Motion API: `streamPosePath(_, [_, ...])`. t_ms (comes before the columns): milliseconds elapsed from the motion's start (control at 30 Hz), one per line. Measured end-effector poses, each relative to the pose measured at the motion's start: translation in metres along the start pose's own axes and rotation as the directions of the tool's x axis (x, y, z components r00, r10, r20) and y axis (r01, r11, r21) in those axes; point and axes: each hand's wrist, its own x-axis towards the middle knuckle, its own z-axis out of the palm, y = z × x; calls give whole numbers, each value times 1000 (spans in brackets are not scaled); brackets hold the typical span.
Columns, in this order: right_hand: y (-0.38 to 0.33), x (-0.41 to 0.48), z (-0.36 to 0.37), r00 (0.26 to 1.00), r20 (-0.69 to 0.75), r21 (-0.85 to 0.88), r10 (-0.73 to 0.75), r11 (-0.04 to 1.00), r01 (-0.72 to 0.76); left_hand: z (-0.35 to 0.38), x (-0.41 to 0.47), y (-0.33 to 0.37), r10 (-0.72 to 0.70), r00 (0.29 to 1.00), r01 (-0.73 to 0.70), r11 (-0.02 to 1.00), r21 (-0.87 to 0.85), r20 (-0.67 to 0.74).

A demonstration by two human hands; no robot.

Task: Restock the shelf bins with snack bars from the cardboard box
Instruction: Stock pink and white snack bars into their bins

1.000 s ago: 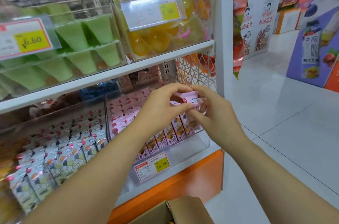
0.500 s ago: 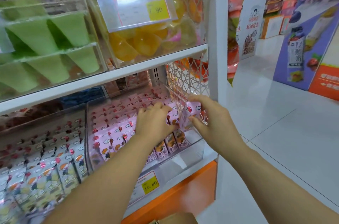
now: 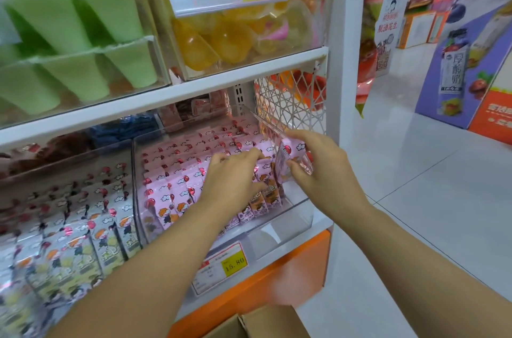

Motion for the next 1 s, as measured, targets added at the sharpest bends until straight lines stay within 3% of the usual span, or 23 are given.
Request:
streamPosePath(200, [-6, 35, 10, 982, 187, -438, -14, 894, 96, 1, 1, -5, -2, 1000, 3, 999, 46, -14])
streamPosePath(300, [-6, 51, 17, 953, 301, -504, 24, 852, 138, 3, 5, -8, -21, 1000, 21, 999, 37, -16])
streamPosePath(433, [-1, 51, 33, 959, 282, -571, 26, 808, 146, 8, 8, -10, -26, 999, 27, 999, 43, -19])
streamPosePath(533, [2, 51, 30, 937, 350, -645, 17, 729, 228, 11, 9, -9, -13, 1000, 14, 997, 74, -13])
streamPosePath(633, [2, 50, 21, 910, 413, -549, 26, 805, 226, 2, 10, -8, -9, 1000, 7, 996, 89, 23])
streamPosePath(733, [1, 39, 13, 947, 322, -436, -14, 885, 161, -12, 4, -8, -30, 999, 30, 999, 31, 11])
streamPosePath(867, [-14, 1, 3, 981, 154, -187, -120, 971, 148, -34, -34, -4, -36, 985, 6, 985, -173, -167])
streamPosePath(1000, [-49, -52, 1, 981, 135, 45, -139, 990, 134, -43, -101, -8, -31, 937, -127, 898, -422, -348])
